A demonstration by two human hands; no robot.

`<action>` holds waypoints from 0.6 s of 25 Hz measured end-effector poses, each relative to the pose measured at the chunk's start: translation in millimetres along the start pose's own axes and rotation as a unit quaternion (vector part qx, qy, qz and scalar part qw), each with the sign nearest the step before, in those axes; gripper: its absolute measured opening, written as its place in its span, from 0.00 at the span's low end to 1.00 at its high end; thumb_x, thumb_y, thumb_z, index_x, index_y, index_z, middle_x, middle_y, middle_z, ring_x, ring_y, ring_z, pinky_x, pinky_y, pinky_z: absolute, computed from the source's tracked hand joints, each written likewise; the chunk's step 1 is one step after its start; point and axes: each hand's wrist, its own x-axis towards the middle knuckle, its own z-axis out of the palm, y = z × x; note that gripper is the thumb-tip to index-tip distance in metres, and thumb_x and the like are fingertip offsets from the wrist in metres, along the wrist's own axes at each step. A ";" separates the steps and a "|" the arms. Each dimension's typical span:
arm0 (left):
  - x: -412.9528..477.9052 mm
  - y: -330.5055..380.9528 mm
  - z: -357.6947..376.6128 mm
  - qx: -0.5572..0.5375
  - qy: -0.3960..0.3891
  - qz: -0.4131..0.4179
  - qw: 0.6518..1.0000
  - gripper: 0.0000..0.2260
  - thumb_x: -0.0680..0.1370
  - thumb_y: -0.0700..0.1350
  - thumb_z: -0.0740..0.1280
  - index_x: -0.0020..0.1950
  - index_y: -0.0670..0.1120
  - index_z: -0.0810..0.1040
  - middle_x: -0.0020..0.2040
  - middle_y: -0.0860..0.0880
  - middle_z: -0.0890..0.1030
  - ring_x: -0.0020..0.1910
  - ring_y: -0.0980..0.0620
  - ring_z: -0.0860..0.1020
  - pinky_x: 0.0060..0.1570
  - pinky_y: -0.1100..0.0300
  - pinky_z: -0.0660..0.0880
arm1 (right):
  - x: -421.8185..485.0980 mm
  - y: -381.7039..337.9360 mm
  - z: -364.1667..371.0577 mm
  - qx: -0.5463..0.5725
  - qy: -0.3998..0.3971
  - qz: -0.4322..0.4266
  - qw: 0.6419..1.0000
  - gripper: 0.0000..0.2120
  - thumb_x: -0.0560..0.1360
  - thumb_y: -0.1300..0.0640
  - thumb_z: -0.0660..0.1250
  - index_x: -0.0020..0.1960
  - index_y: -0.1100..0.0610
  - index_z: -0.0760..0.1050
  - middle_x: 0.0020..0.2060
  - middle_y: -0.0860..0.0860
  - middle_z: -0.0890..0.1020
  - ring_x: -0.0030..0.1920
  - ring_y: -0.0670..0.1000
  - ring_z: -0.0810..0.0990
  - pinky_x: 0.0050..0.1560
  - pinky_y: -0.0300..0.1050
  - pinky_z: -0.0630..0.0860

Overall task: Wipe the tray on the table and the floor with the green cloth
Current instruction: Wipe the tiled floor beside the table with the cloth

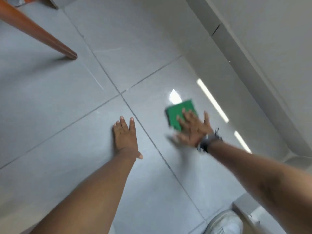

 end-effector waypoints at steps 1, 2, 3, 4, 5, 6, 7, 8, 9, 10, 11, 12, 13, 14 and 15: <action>-1.9 0.7 0.6 -0.003 0.002 -0.004 1.000 0.70 0.57 0.71 0.75 0.77 0.40 0.31 0.78 0.30 0.40 0.78 0.34 0.47 0.77 0.42 0.44 | 27.8 5.0 -15.9 0.037 0.024 0.079 0.996 0.46 0.66 0.24 0.33 0.77 0.46 0.48 0.79 0.52 0.48 0.77 0.55 0.47 0.70 0.70 0.33; -2.6 1.7 0.1 0.000 0.002 -0.008 1.000 0.70 0.57 0.71 0.75 0.77 0.40 0.31 0.78 0.31 0.40 0.78 0.34 0.46 0.77 0.43 0.43 | 46.8 4.8 -25.7 0.047 0.032 0.133 0.989 0.46 0.66 0.23 0.35 0.77 0.46 0.48 0.79 0.52 0.47 0.77 0.56 0.47 0.70 0.69 0.34; -2.1 2.5 -1.7 0.002 -0.001 -0.009 1.000 0.70 0.57 0.71 0.74 0.77 0.40 0.31 0.78 0.31 0.40 0.78 0.34 0.46 0.76 0.43 0.43 | 53.9 -3.4 -26.3 0.046 0.032 0.150 0.987 0.47 0.65 0.22 0.36 0.77 0.47 0.47 0.79 0.53 0.46 0.77 0.56 0.46 0.70 0.68 0.33; -1.2 2.1 -3.5 0.003 -0.001 -0.008 1.000 0.70 0.58 0.71 0.75 0.77 0.40 0.31 0.78 0.31 0.40 0.78 0.34 0.46 0.76 0.43 0.43 | 45.8 -15.7 -15.7 0.045 0.032 0.127 0.990 0.49 0.64 0.21 0.35 0.77 0.47 0.46 0.79 0.53 0.45 0.77 0.56 0.44 0.70 0.67 0.32; -0.3 0.8 -4.2 0.003 0.000 -0.005 1.000 0.70 0.58 0.70 0.75 0.77 0.40 0.31 0.78 0.30 0.40 0.78 0.34 0.46 0.76 0.43 0.43 | 23.0 -31.0 -0.5 0.051 0.011 0.070 0.996 0.50 0.63 0.20 0.34 0.77 0.48 0.46 0.79 0.53 0.45 0.77 0.56 0.42 0.69 0.66 0.30; -0.5 0.0 -2.8 0.000 -0.002 -0.003 1.000 0.70 0.58 0.70 0.75 0.77 0.40 0.31 0.78 0.30 0.40 0.78 0.33 0.47 0.76 0.43 0.43 | -11.5 -47.0 19.1 0.053 -0.002 0.000 0.999 0.50 0.63 0.20 0.35 0.77 0.47 0.47 0.79 0.53 0.46 0.77 0.55 0.42 0.69 0.64 0.26; -2.2 0.2 -0.7 -0.005 -0.006 -0.003 1.000 0.70 0.57 0.70 0.76 0.77 0.40 0.32 0.77 0.30 0.41 0.78 0.33 0.47 0.76 0.43 0.44 | -49.2 -56.8 38.1 0.067 -0.016 -0.059 0.996 0.48 0.65 0.20 0.37 0.77 0.47 0.50 0.78 0.52 0.47 0.78 0.55 0.44 0.68 0.62 0.23; -1.7 0.9 0.0 -0.010 -0.004 -0.005 1.000 0.70 0.57 0.69 0.76 0.78 0.40 0.32 0.77 0.30 0.41 0.78 0.33 0.47 0.76 0.42 0.43 | -72.4 -52.4 46.9 0.079 -0.025 -0.091 0.992 0.45 0.67 0.21 0.39 0.76 0.46 0.52 0.78 0.51 0.50 0.78 0.55 0.47 0.68 0.61 0.22; 0.6 2.6 -0.3 -0.010 0.004 -0.008 1.000 0.70 0.57 0.69 0.76 0.78 0.40 0.32 0.77 0.30 0.41 0.78 0.33 0.47 0.76 0.42 0.43 | -76.2 -39.2 50.0 0.082 -0.014 -0.092 0.992 0.44 0.69 0.22 0.39 0.76 0.46 0.54 0.78 0.51 0.52 0.77 0.56 0.49 0.68 0.61 0.22; 2.8 2.7 0.1 -0.009 0.013 -0.008 1.000 0.71 0.56 0.69 0.76 0.78 0.40 0.33 0.77 0.29 0.41 0.78 0.32 0.47 0.76 0.42 0.43 | -63.3 -26.2 47.2 0.076 0.009 -0.059 0.995 0.43 0.69 0.23 0.36 0.76 0.46 0.53 0.78 0.52 0.53 0.77 0.56 0.49 0.68 0.61 0.23; 4.9 2.5 2.1 -0.014 0.020 -0.004 1.000 0.71 0.56 0.69 0.76 0.78 0.40 0.33 0.77 0.29 0.41 0.78 0.32 0.47 0.76 0.42 0.43 | -40.9 -13.3 35.9 0.080 0.035 0.009 0.996 0.44 0.69 0.24 0.35 0.77 0.47 0.50 0.78 0.53 0.51 0.77 0.56 0.47 0.68 0.62 0.25; 4.9 1.9 5.7 -0.026 0.023 0.000 0.999 0.71 0.55 0.70 0.77 0.78 0.40 0.34 0.77 0.29 0.41 0.78 0.32 0.46 0.76 0.41 0.43 | -15.7 -4.4 26.0 0.107 0.066 0.110 0.986 0.44 0.68 0.23 0.35 0.77 0.47 0.47 0.79 0.53 0.48 0.77 0.56 0.44 0.68 0.63 0.28; 5.1 0.1 8.3 -0.037 0.030 0.005 0.999 0.71 0.55 0.70 0.76 0.78 0.41 0.33 0.77 0.29 0.41 0.78 0.32 0.45 0.76 0.41 0.42 | 7.0 -7.4 12.9 0.135 0.077 0.202 0.967 0.46 0.67 0.23 0.37 0.77 0.48 0.45 0.79 0.54 0.46 0.77 0.57 0.43 0.69 0.63 0.30; 4.6 -1.6 11.6 -0.046 0.037 0.009 0.998 0.72 0.54 0.70 0.76 0.78 0.42 0.33 0.78 0.30 0.40 0.78 0.33 0.44 0.76 0.42 0.41 | 22.0 -19.3 6.6 0.143 0.076 0.240 0.957 0.47 0.66 0.22 0.38 0.77 0.49 0.45 0.78 0.55 0.44 0.77 0.58 0.42 0.69 0.63 0.31; 4.8 -3.0 13.7 -0.055 0.043 0.013 0.997 0.71 0.54 0.71 0.76 0.78 0.43 0.33 0.78 0.31 0.39 0.78 0.34 0.43 0.76 0.42 0.40 | 32.5 -35.6 5.8 0.131 0.087 0.200 0.967 0.48 0.66 0.22 0.39 0.77 0.49 0.45 0.78 0.55 0.44 0.77 0.58 0.42 0.69 0.63 0.30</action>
